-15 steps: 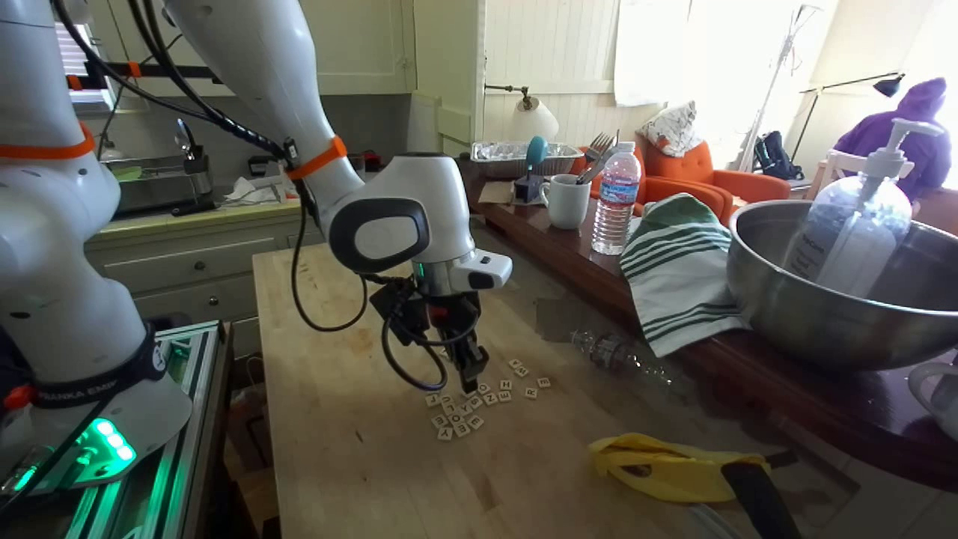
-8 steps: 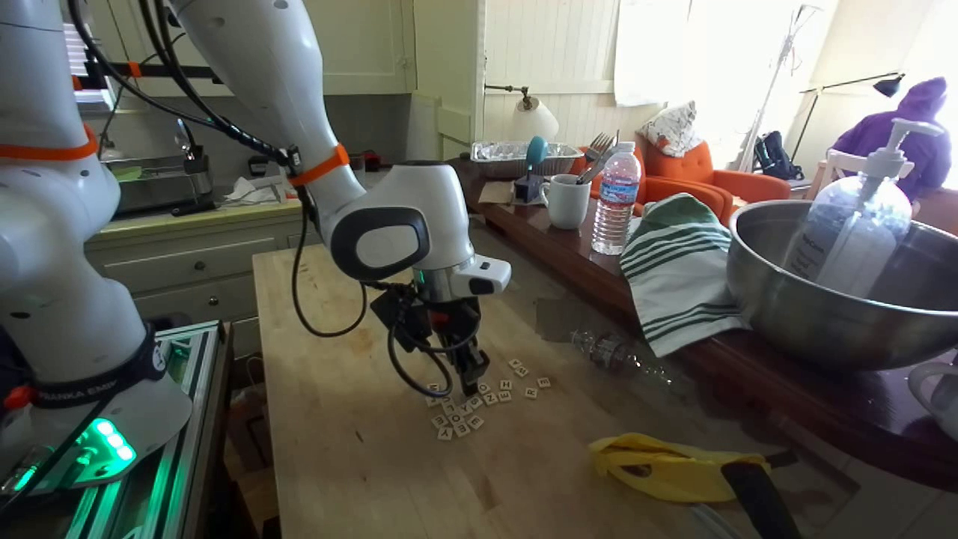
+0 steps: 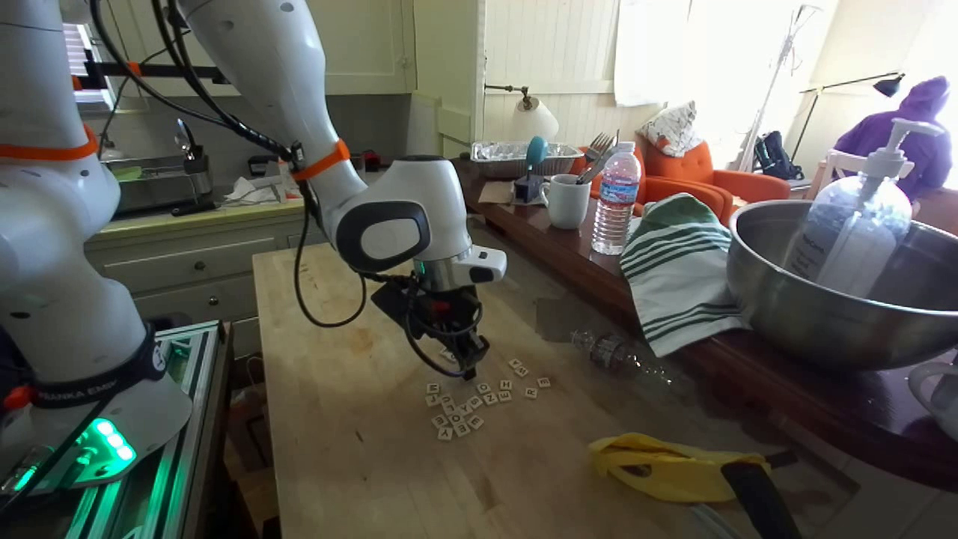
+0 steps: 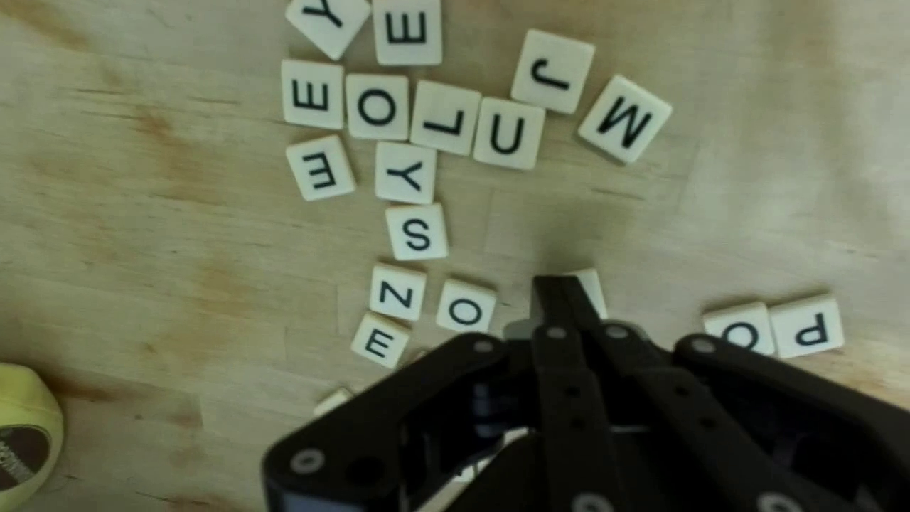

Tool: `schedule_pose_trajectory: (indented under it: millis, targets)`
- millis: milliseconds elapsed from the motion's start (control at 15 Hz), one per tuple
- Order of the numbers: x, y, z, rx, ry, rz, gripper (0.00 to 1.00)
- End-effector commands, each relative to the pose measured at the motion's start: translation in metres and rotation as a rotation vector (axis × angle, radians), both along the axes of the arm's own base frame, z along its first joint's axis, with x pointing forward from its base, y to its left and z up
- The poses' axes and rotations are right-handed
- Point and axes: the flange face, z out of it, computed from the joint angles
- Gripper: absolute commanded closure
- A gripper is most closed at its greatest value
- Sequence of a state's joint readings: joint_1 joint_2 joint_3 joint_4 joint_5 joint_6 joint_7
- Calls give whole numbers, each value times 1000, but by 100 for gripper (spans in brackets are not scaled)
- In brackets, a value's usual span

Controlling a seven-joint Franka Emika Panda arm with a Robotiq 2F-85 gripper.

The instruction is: Move the objects on the table

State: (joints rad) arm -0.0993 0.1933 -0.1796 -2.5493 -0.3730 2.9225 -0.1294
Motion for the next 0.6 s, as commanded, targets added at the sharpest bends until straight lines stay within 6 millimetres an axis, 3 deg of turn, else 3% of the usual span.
schedule_pose_trajectory:
  millis: [0, 533]
  targets:
    - [-3, 16, -13, 27, 12, 34, 100]
    - [0, 30, -13, 58, 15, 56, 100]
